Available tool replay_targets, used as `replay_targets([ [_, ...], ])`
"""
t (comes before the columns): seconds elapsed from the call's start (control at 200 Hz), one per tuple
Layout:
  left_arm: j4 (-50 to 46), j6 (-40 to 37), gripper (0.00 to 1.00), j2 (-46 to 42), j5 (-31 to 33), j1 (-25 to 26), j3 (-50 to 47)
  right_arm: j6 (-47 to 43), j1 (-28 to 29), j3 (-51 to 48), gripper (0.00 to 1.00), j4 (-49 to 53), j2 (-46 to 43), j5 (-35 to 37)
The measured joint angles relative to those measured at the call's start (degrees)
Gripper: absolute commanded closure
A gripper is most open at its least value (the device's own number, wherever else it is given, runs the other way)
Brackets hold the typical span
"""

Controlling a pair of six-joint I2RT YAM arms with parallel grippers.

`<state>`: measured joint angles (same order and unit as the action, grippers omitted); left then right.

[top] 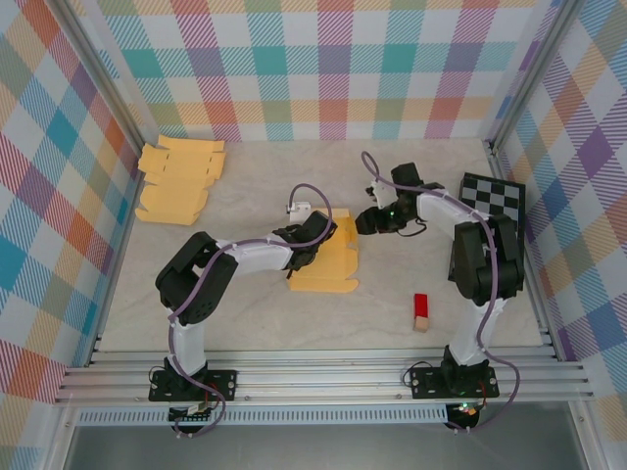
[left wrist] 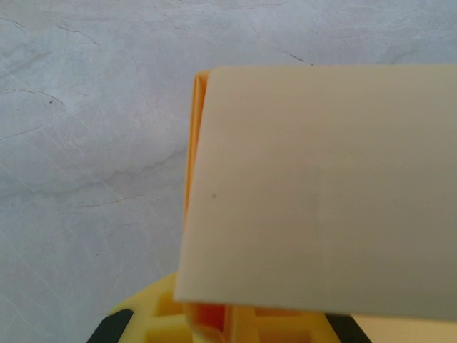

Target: Fold the paper box

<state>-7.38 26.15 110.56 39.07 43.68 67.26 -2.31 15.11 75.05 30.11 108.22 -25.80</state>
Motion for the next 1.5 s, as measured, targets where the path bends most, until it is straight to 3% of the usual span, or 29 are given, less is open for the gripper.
replay_targets([
  [0.335, 0.09, 0.02, 1.0, 0.0, -0.96, 0.0, 0.0, -0.07, 0.02, -7.61, 0.48, 1.62, -5.95, 1.01],
  [0.55, 0.39, 0.0, 1.0, 0.0, -1.95, 0.0, 0.0, -0.04, 0.28, -7.72, 0.47, 2.14, -5.97, -1.27],
  [0.765, 1.53, -0.28, 1.0, 0.0, -3.72, 0.0, 0.0, -0.09, 0.33, -5.01, 0.53, 2.36, -5.9, -1.38],
  [0.97, 1.53, -0.28, 1.0, 0.0, -4.48, 0.04, -0.11, -0.07, 0.33, -4.17, 0.51, 2.56, -6.45, 4.48],
  [1.215, 1.51, -0.26, 1.0, 0.0, -4.5, 0.04, -0.11, -1.64, 0.33, -4.85, 0.48, 3.74, -15.06, 14.43],
  [1.505, 1.51, -0.26, 1.0, 0.0, -4.5, 0.04, -0.11, -4.2, 0.33, -1.25, 0.49, 5.95, -10.78, 16.85],
])
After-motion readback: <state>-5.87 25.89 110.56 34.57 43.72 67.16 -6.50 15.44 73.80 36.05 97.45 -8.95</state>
